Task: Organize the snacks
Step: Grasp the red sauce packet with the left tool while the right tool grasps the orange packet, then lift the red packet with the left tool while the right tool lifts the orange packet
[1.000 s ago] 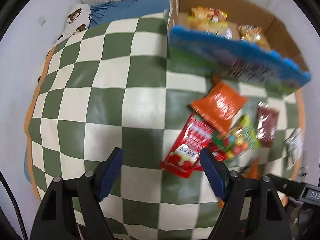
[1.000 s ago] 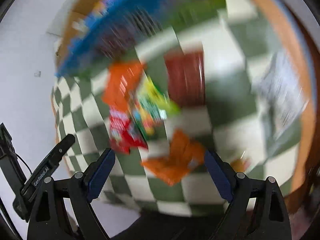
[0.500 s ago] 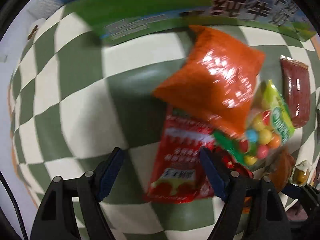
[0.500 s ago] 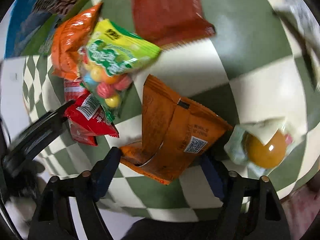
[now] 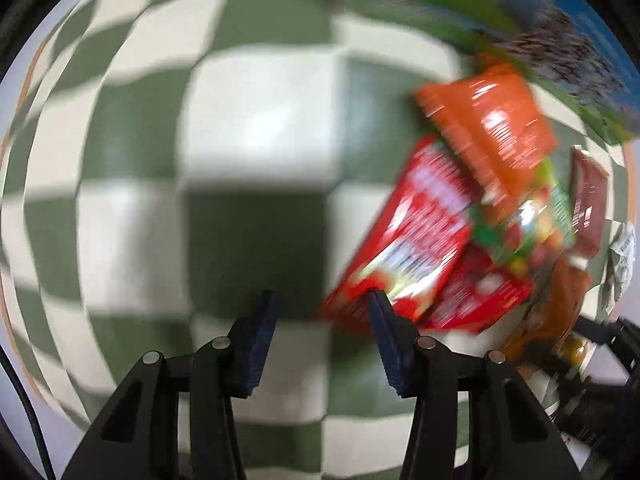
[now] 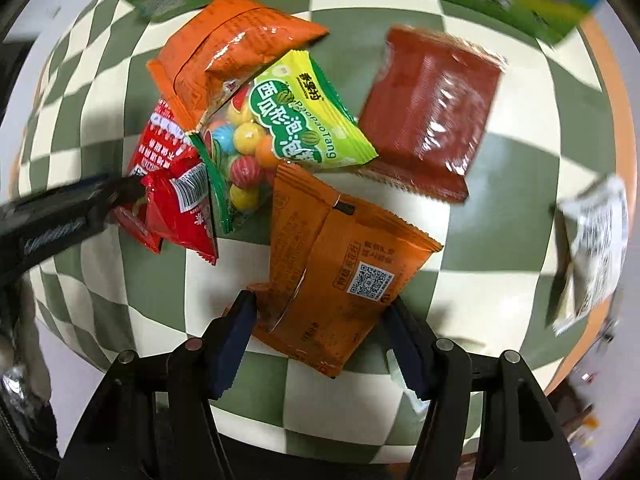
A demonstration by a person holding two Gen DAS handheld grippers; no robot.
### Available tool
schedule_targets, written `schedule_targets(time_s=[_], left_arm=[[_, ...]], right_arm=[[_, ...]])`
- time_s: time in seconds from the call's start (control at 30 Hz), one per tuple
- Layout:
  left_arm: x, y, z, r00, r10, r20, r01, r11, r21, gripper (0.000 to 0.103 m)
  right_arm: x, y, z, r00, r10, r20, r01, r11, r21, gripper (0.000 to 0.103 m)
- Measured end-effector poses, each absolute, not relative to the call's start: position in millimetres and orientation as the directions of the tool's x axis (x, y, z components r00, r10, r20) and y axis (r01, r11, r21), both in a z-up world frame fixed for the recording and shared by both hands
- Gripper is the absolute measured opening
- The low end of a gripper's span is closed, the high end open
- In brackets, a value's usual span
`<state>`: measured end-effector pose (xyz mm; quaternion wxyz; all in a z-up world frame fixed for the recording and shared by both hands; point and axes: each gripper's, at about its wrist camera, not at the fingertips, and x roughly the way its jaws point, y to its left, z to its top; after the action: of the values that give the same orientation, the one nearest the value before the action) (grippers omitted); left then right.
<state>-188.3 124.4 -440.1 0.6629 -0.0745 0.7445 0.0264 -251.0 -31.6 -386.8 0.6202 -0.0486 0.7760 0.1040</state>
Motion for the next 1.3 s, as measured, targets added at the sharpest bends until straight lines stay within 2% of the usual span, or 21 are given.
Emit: schedule_targets(time_s=[0.1,0.23,0.27,0.33,0.57,0.6,0.67,0.77,0.87,1.0,1.07,1.1,1.17,1.3], left_arm=[[-202.6,139.4,-439.7,-0.111,-0.088,-0.990,-0.195,0.979,-0.065,0.045],[-182.6,127.0,-428.1,-0.062,-0.095,-0.994,-0.145,0.986,-0.085,0.047],[-175.2,119.7,-425.1,-0.048,-0.102,-0.994,-0.122,0.988,-0.096,0.056],[-159.4,98.1,-425.8,-0.042,-0.099,-0.994,-0.038,0.994,-0.098,0.068],[-137.4,33.5,-456.1,-0.053,0.026,-0.998,0.223,0.975,0.014,0.067],[-138.5,29.9,-456.9,-0.041,0.038,-0.998,0.240,0.970,0.027,0.065],[-140.6,24.9,-456.1,-0.032,0.028,-0.999,0.248,0.968,0.019,0.052],[-157.4,36.6,-452.2,-0.023,0.019,-1.000,0.187,0.982,0.015,0.048],[-177.3,70.4,-450.3,-0.049,0.003,-0.999,0.040,0.999,0.001,0.048],[-218.9,120.7,-453.5,-0.122,-0.080,-0.989,-0.183,0.981,-0.057,0.048],[-237.0,133.9,-455.3,-0.138,-0.108,-0.984,-0.236,0.969,-0.073,0.049],[-244.6,138.7,-457.4,-0.142,-0.118,-0.983,-0.256,0.964,-0.078,0.051],[-247.4,142.4,-465.5,-0.151,-0.137,-0.979,-0.264,0.960,-0.094,0.058],[-244.9,141.1,-473.1,-0.156,-0.091,-0.984,-0.203,0.977,-0.058,0.059]], right_arm=[[-245.9,-28.3,-387.4,-0.244,0.069,-0.967,-0.190,0.975,0.118,0.068],[-236.0,-57.3,-392.7,-0.262,0.143,-0.954,-0.107,0.979,0.176,0.069],[-236.8,-61.5,-394.1,-0.264,0.160,-0.951,-0.085,0.978,0.188,0.069],[-236.8,-72.2,-398.0,-0.267,0.178,-0.947,-0.050,0.979,0.198,0.072],[-244.6,-96.6,-402.2,-0.255,0.197,-0.947,0.003,0.979,0.203,0.073],[-247.9,-93.7,-404.6,-0.252,0.200,-0.947,0.012,0.979,0.203,0.073],[-251.2,-88.6,-408.0,-0.239,0.206,-0.949,0.031,0.978,0.205,0.073],[-251.1,-87.8,-406.2,-0.219,0.194,-0.956,0.023,0.981,0.194,0.071],[-252.4,-80.9,-400.2,-0.213,0.176,-0.961,-0.020,0.983,0.185,0.067],[-257.6,-67.5,-397.9,-0.245,0.132,-0.960,-0.157,0.972,0.174,0.066],[-263.6,-56.7,-396.9,-0.278,0.100,-0.955,-0.256,0.951,0.174,0.066],[-266.4,-49.6,-398.7,-0.329,0.066,-0.942,-0.322,0.930,0.178,0.066],[-267.0,-46.2,-399.7,-0.348,0.067,-0.935,-0.331,0.925,0.190,0.067],[-250.4,-74.1,-404.7,-0.363,0.159,-0.918,-0.177,0.956,0.235,0.073]])
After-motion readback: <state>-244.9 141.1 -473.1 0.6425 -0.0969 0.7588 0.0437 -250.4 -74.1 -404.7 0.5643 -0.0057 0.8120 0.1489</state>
